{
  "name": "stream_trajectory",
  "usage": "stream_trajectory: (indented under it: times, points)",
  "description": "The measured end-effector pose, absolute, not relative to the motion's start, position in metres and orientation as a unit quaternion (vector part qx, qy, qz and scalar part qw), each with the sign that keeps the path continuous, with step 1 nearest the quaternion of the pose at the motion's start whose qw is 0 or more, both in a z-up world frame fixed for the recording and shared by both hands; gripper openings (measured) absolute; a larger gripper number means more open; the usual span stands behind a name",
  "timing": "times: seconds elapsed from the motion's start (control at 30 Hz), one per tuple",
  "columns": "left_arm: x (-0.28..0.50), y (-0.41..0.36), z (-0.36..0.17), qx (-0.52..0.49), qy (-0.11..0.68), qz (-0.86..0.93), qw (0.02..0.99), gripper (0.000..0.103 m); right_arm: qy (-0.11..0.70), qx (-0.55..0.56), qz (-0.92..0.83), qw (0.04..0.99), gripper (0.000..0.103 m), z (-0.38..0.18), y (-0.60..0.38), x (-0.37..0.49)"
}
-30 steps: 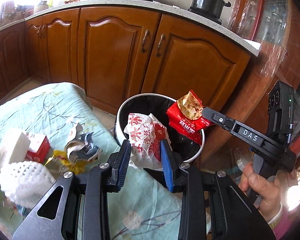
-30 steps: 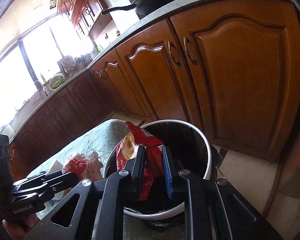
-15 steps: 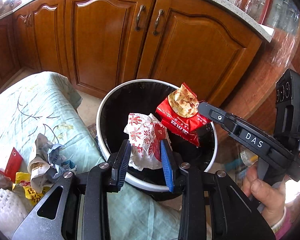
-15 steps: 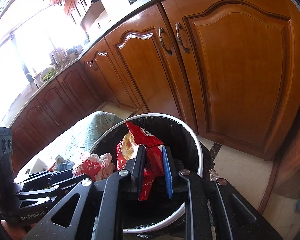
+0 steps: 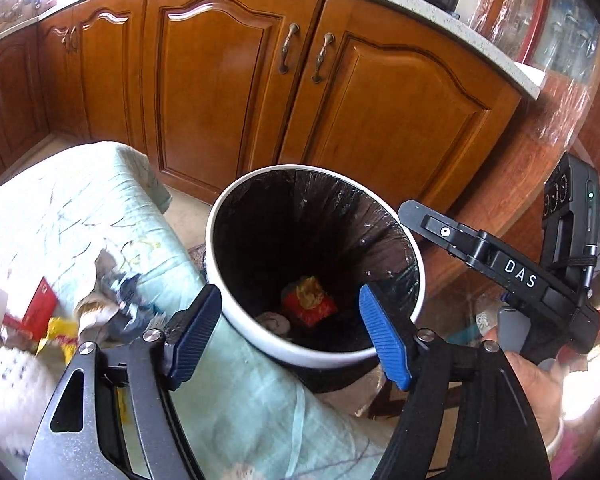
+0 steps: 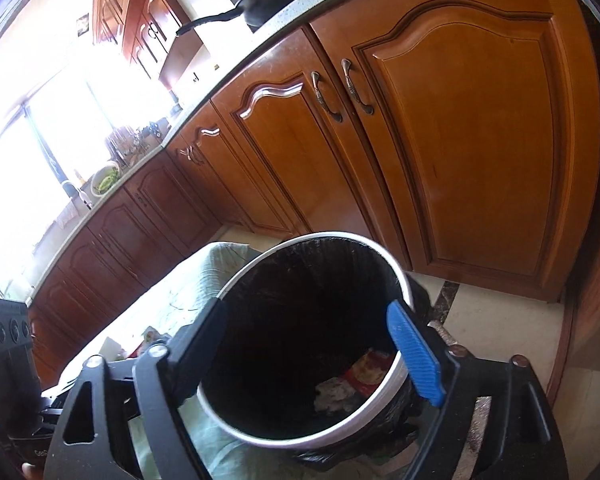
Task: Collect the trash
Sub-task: 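Move both tools back to the table, then grasp the white foam net with the left tool while the right tool grasps a white wrapper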
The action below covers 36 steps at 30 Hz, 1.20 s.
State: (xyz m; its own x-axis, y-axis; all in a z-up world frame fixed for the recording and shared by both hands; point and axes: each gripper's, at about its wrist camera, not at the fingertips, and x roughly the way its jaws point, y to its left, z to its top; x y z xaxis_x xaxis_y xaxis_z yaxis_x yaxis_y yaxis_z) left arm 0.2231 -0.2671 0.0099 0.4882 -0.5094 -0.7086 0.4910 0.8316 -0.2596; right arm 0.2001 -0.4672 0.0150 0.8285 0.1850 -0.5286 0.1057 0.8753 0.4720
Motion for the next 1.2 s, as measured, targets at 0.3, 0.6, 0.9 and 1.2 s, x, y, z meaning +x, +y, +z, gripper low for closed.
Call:
stream_trajectory:
  times: [0.3,0.6,0.9,1.2]
  points:
    - [0.169,-0.201,0.025,-0.052,0.371,-0.249,0.893,0.086,0.298,0.250,0.067,0.919,0.098,0.012,-0.418,0.170]
    - [0.132,-0.136,0.028,-0.075,0.345,-0.180,0.918,0.088,0.301,0.220,0.104,0.922,0.098,0.014,-0.369,0.159]
    - [0.125,-0.090,0.021,-0.098,0.341,-0.136,0.925,0.088,0.317,0.200,0.131,0.918,0.098,0.009,-0.333,0.159]
    - [0.139,-0.073,0.015,-0.101,0.353,-0.107,0.924,0.088,0.324,0.188,0.153,0.914,0.098,0.011,-0.319,0.191]
